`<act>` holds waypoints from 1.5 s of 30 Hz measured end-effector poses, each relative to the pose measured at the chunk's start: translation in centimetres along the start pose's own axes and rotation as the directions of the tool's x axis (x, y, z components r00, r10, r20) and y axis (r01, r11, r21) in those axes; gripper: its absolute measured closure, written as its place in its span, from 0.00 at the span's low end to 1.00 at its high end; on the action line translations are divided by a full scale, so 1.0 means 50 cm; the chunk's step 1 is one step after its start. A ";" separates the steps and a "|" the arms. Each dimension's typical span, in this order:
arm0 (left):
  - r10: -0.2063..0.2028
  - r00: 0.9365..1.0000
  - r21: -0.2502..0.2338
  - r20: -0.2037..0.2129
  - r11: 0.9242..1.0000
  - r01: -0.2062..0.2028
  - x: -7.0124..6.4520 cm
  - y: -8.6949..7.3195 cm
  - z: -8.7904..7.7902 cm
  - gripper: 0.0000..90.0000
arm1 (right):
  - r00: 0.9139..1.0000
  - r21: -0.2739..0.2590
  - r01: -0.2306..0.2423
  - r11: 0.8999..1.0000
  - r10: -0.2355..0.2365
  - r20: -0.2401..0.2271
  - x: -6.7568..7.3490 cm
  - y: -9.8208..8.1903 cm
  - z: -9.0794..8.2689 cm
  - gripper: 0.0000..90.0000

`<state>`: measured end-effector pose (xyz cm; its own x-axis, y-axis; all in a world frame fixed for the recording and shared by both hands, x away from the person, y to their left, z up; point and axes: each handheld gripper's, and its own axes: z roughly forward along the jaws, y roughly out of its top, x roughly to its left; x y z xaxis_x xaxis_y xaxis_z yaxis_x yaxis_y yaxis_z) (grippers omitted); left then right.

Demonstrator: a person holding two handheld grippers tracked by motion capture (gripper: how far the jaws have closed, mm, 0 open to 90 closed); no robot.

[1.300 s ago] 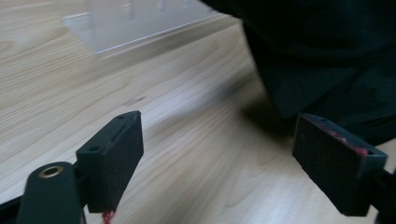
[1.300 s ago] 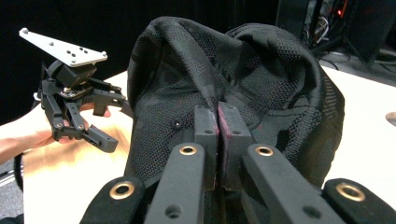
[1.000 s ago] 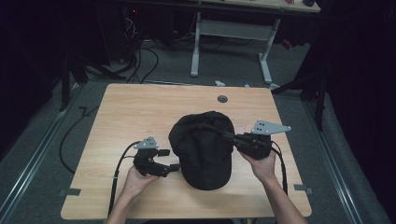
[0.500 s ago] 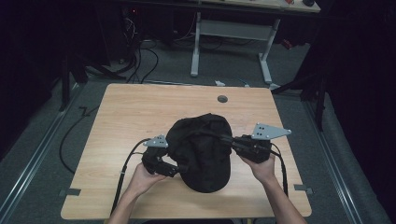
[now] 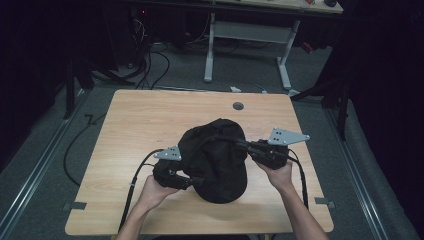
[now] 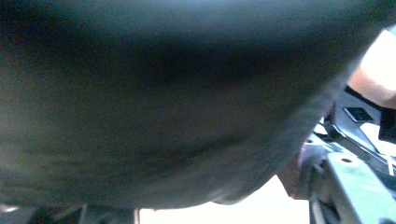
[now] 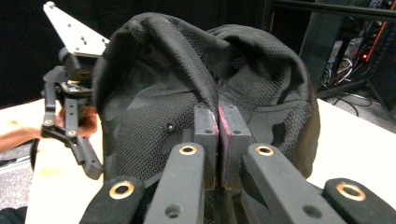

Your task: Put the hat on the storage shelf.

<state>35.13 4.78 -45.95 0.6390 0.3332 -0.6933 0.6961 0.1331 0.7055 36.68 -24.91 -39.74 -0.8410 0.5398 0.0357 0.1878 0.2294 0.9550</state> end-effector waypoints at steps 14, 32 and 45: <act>0.009 0.998 0.031 0.058 0.999 -0.011 -0.018 -0.008 -0.007 0.74 | 0.998 0.058 -0.048 0.997 0.046 0.036 -0.028 -0.021 0.017 0.95; 0.003 1.000 -0.071 0.015 0.997 -0.002 -0.018 0.013 -0.043 0.77 | 0.989 0.163 -0.136 0.977 0.123 0.088 -0.044 -0.047 0.004 0.59; -0.014 0.997 -0.164 -0.082 0.986 0.000 -0.015 0.037 -0.063 0.77 | 0.949 0.290 -0.261 0.921 0.188 0.254 -0.052 -0.135 -0.007 0.57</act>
<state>34.90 7.71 -43.64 0.6003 0.4067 -0.6887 0.6331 0.2846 0.7199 37.43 -28.18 -46.20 -0.6334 0.7612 0.1391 0.5395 0.3056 0.7846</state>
